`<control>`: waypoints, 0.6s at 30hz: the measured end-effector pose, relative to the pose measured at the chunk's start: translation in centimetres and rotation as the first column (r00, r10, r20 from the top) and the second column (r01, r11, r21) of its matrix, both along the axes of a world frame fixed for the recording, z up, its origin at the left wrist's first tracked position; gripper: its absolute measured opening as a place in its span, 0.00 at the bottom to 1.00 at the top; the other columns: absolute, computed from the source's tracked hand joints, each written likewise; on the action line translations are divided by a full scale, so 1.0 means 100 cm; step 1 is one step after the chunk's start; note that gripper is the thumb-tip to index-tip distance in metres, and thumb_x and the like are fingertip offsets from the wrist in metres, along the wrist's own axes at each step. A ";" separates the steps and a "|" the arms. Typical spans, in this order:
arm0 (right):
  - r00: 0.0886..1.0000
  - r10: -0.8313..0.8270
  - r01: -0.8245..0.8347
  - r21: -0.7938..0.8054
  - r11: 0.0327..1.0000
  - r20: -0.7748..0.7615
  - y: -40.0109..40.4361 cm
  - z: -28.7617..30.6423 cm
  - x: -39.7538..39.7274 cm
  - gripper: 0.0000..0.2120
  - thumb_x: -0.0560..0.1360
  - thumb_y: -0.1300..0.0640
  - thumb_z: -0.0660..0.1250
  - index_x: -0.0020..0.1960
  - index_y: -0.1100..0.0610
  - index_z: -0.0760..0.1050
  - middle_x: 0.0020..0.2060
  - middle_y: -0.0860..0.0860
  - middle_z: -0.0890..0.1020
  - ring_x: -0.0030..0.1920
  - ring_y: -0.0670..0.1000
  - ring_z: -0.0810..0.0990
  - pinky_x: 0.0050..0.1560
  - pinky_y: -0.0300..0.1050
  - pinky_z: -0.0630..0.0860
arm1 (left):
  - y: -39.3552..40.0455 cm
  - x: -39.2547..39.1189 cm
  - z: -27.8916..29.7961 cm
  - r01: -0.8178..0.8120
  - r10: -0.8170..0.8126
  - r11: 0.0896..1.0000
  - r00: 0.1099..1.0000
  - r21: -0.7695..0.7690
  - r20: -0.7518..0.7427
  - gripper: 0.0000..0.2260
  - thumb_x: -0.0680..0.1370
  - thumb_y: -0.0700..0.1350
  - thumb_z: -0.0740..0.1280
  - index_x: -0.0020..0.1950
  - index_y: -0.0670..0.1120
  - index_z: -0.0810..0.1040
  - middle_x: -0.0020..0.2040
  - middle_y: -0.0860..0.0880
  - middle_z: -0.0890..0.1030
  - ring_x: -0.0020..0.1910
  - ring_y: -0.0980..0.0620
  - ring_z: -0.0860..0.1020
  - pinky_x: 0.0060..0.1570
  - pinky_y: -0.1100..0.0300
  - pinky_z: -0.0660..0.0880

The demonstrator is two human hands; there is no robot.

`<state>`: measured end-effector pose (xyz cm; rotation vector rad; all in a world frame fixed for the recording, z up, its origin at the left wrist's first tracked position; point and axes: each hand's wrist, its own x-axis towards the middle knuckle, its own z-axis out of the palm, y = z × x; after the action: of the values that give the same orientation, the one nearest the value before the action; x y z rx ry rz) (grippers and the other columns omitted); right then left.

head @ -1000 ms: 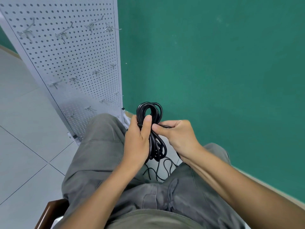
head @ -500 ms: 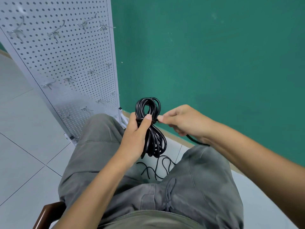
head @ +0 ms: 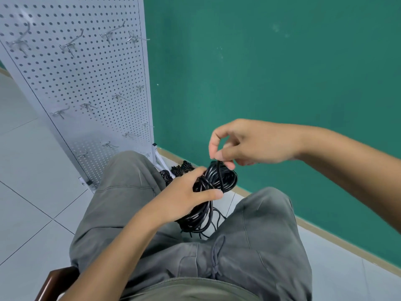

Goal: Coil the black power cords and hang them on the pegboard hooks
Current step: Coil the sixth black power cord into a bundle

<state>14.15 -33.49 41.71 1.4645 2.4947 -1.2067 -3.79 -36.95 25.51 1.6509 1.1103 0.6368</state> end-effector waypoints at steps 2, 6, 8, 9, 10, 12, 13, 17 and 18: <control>0.999 -0.005 0.003 -0.034 0.999 -0.051 0.006 -0.001 -0.006 0.02 0.82 0.59 0.66 0.53 0.56 0.77 0.32 0.51 0.79 0.25 0.46 0.65 0.27 0.37 0.64 | -0.004 0.004 0.006 -0.003 0.006 0.998 0.999 0.055 -0.054 0.31 0.68 0.74 0.70 0.67 0.61 0.77 0.61 0.61 0.83 0.63 0.61 0.78 0.71 0.50 0.71; 0.994 0.019 -0.030 -0.105 0.994 -0.108 0.017 -0.004 -0.015 0.02 0.83 0.60 0.66 0.55 0.57 0.76 0.33 0.52 0.78 0.26 0.47 0.64 0.29 0.39 0.63 | -0.014 0.009 0.025 -0.001 0.009 0.992 0.998 0.125 -0.066 0.23 0.69 0.72 0.70 0.58 0.60 0.80 0.54 0.61 0.84 0.57 0.61 0.80 0.66 0.51 0.74; 0.993 0.035 -0.047 -0.099 0.994 -0.112 0.024 -0.005 -0.015 0.02 0.82 0.59 0.66 0.55 0.56 0.75 0.33 0.51 0.79 0.27 0.48 0.65 0.29 0.42 0.61 | -0.018 0.009 0.031 0.019 -0.021 0.990 1.000 0.137 0.014 0.15 0.75 0.64 0.72 0.54 0.57 0.81 0.51 0.58 0.85 0.55 0.57 0.81 0.64 0.48 0.75; 0.993 0.048 -0.057 -0.083 0.995 -0.110 0.028 -0.005 -0.014 0.02 0.82 0.58 0.66 0.54 0.56 0.75 0.33 0.51 0.80 0.28 0.49 0.66 0.30 0.44 0.61 | -0.019 0.009 0.034 0.026 -0.035 0.990 0.997 0.136 0.065 0.11 0.76 0.61 0.72 0.53 0.56 0.81 0.50 0.56 0.85 0.54 0.54 0.82 0.63 0.47 0.76; 0.991 0.063 -0.071 -0.069 0.995 -0.115 0.031 -0.005 -0.011 0.02 0.82 0.57 0.67 0.53 0.55 0.76 0.34 0.50 0.81 0.30 0.49 0.68 0.31 0.45 0.61 | -0.020 0.009 0.036 0.027 -0.042 0.991 0.993 0.132 0.109 0.10 0.77 0.59 0.72 0.52 0.55 0.81 0.49 0.55 0.85 0.53 0.52 0.83 0.62 0.45 0.76; 0.983 0.083 -0.095 -0.071 0.993 -0.164 0.037 -0.005 -0.004 0.01 0.82 0.58 0.67 0.52 0.56 0.76 0.35 0.49 0.83 0.35 0.49 0.72 0.36 0.46 0.68 | -0.021 0.007 0.040 0.017 -0.040 0.990 0.986 0.142 0.163 0.14 0.75 0.62 0.71 0.54 0.55 0.79 0.49 0.53 0.85 0.52 0.49 0.83 0.59 0.42 0.77; 0.978 0.076 -0.094 -0.087 0.992 -0.196 0.040 -0.006 0.000 0.01 0.81 0.60 0.67 0.51 0.57 0.76 0.36 0.49 0.83 0.36 0.49 0.73 0.40 0.43 0.71 | -0.022 0.007 0.041 0.018 -0.044 0.989 0.984 0.148 0.174 0.18 0.74 0.63 0.71 0.57 0.54 0.77 0.50 0.54 0.84 0.53 0.50 0.83 0.60 0.42 0.76; 0.944 -0.004 -0.074 -0.222 0.972 -0.330 0.045 -0.018 0.008 0.02 0.82 0.63 0.65 0.52 0.59 0.75 0.37 0.51 0.82 0.36 0.47 0.77 0.41 0.37 0.75 | -0.022 0.004 0.044 0.004 -0.029 0.996 0.954 0.085 0.297 0.27 0.72 0.63 0.72 0.63 0.51 0.67 0.52 0.54 0.83 0.53 0.50 0.82 0.63 0.41 0.75; 0.929 -0.031 -0.076 -0.271 0.959 -0.370 0.044 -0.022 0.008 0.02 0.82 0.64 0.65 0.52 0.58 0.75 0.38 0.51 0.82 0.35 0.48 0.77 0.38 0.38 0.75 | -0.022 0.003 0.045 0.006 -0.025 0.998 0.940 0.059 0.341 0.27 0.73 0.62 0.72 0.63 0.50 0.65 0.49 0.51 0.84 0.49 0.49 0.82 0.61 0.40 0.76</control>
<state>14.95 -29.07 39.49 1.2272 2.3940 -1.8993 -3.47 -39.16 30.06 1.5221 0.8316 0.9136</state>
